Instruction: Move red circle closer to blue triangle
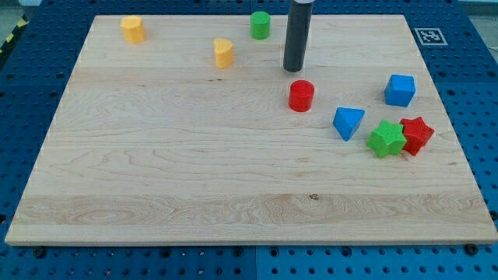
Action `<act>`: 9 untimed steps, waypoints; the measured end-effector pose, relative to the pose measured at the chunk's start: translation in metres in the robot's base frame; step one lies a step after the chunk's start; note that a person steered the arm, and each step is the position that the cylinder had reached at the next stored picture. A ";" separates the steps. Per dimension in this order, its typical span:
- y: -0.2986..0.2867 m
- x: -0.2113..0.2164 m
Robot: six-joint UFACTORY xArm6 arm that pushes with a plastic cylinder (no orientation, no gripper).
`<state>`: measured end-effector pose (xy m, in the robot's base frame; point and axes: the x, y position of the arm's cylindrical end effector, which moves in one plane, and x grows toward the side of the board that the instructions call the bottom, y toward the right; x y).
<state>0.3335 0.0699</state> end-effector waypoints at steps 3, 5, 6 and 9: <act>0.020 0.000; 0.035 0.000; 0.028 0.001; -0.052 0.062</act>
